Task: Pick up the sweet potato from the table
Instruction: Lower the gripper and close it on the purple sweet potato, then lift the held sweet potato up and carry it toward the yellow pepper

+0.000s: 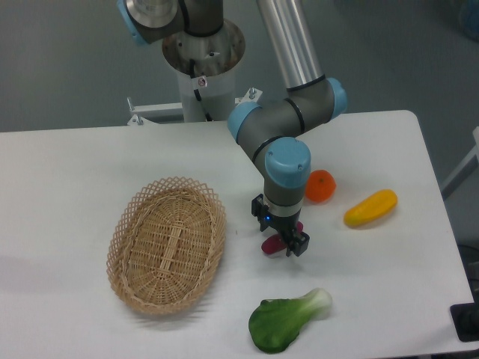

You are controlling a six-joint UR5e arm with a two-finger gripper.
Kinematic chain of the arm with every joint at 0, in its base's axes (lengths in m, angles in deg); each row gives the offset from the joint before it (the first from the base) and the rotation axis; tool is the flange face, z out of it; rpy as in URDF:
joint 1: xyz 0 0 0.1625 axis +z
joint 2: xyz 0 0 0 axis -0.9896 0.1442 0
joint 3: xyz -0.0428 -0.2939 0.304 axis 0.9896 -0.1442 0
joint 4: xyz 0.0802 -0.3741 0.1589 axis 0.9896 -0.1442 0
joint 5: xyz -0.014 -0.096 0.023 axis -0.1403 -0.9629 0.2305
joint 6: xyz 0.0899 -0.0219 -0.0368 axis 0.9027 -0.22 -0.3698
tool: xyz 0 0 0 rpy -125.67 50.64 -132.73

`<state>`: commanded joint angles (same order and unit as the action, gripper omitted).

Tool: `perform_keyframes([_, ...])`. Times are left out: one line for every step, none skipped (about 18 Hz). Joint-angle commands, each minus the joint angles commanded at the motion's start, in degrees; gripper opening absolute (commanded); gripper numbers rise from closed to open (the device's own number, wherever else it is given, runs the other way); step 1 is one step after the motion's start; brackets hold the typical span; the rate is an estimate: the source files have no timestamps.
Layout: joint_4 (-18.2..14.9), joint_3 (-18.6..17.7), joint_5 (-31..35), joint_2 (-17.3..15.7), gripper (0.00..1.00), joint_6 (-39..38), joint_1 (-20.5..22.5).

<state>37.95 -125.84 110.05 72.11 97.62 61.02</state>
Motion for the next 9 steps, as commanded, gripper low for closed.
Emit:
perform_keyframes([0.0,0.1,0.0,0.0,0.24,0.0,0.1])
perform_keyframes([0.0,0.3,0.0,0.0,0.24,0.0,0.1])
perform_keyframes([0.0,0.4,0.0,-0.1,0.22,0.1,0.1])
perform_keyframes([0.0,0.4,0.0,-0.1,0.20,0.2,0.1])
perform_keyframes([0.0,0.4,0.0,-0.2,0.18,0.3,0.2])
perform_keyframes([0.0,0.4,0.0,-0.3,0.16,0.3,0.3])
perform_keyframes([0.0,0.7,0.0,-0.4,0.16,0.4,0.4])
perform_keyframes([-0.1,1.2,0.0,-0.4,0.16,0.4,0.4])
perform_keyframes([-0.1,1.8,0.0,-0.5,0.16,0.4,0.5])
